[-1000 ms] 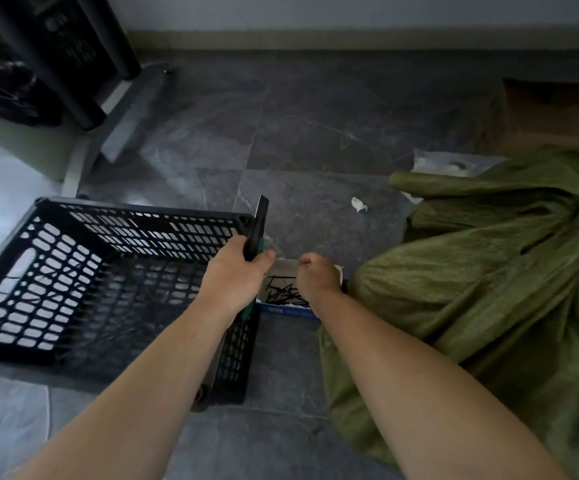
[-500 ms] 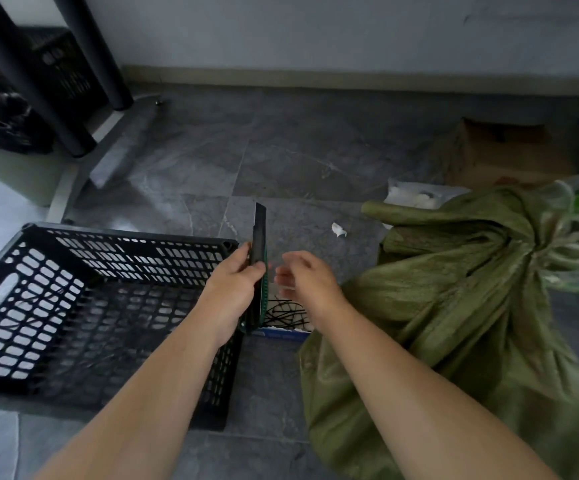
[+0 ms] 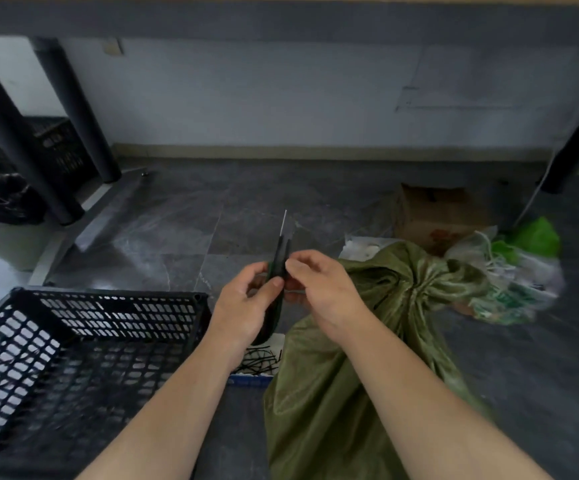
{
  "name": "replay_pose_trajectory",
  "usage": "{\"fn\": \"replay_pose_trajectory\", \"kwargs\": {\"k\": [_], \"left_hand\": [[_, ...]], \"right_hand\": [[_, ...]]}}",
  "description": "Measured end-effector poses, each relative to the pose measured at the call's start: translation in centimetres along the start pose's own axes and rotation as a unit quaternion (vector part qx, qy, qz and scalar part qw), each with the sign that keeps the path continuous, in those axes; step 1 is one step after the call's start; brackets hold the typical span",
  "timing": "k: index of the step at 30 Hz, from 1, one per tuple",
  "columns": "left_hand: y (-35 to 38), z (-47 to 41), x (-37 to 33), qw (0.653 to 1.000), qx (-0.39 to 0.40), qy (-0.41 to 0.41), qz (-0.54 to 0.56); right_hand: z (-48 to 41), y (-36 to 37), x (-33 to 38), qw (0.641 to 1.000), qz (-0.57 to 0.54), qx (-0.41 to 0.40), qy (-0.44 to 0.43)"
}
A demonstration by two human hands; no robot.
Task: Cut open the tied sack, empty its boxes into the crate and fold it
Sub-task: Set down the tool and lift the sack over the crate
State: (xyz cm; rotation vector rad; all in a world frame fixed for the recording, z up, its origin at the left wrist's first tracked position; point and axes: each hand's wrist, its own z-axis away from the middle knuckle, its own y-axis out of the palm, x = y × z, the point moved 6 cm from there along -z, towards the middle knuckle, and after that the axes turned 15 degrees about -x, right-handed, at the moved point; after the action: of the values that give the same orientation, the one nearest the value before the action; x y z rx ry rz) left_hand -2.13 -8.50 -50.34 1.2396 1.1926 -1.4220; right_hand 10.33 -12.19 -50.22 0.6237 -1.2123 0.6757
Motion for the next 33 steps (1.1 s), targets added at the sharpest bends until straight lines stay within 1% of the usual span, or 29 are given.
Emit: {"fn": "replay_pose_trajectory", "kwargs": {"k": [4, 8, 14, 18, 21, 24, 27, 30, 31, 33], "left_hand": [[1.5, 1.4, -1.6, 0.999, 0.029, 0.005, 0.013], [1.9, 2.3, -1.2, 0.997, 0.067, -0.009, -0.031], [1.6, 3.6, 0.5, 0.986, 0.157, -0.041, -0.048], [1.1, 3.9, 1.4, 0.982, 0.180, -0.051, -0.032], [0.7, 3.4, 2.5, 0.984, 0.163, -0.041, -0.050], [-0.5, 2.8, 4.5, 0.992, 0.089, -0.061, -0.063], [-1.3, 3.3, 8.5, 0.989, 0.035, -0.122, -0.074], [-2.1, 3.8, 14.8, 0.971, -0.008, -0.209, -0.120], [-2.3, 4.0, 17.0, 0.961, -0.018, -0.236, -0.145], [-2.8, 4.4, 20.9, 0.940, -0.030, -0.277, -0.198]], "right_hand": [[0.2, -1.4, 1.1, 1.000, -0.008, -0.016, -0.019], [0.5, -2.1, 0.6, 1.000, 0.002, -0.013, -0.019], [1.2, -1.7, -1.2, 0.998, 0.056, -0.025, -0.029], [1.6, -0.7, -2.5, 0.995, 0.087, -0.027, -0.035], [1.4, -0.5, -3.3, 0.994, 0.099, -0.040, -0.025], [0.9, -0.6, -4.1, 0.990, 0.118, -0.071, -0.020], [0.9, -0.8, -3.8, 0.973, 0.199, -0.080, -0.087], [1.1, -0.8, -2.8, 0.933, 0.304, -0.062, -0.181], [1.1, -0.7, -2.9, 0.922, 0.328, -0.055, -0.197], [0.8, -0.1, -3.9, 0.906, 0.372, -0.036, -0.199]]}}
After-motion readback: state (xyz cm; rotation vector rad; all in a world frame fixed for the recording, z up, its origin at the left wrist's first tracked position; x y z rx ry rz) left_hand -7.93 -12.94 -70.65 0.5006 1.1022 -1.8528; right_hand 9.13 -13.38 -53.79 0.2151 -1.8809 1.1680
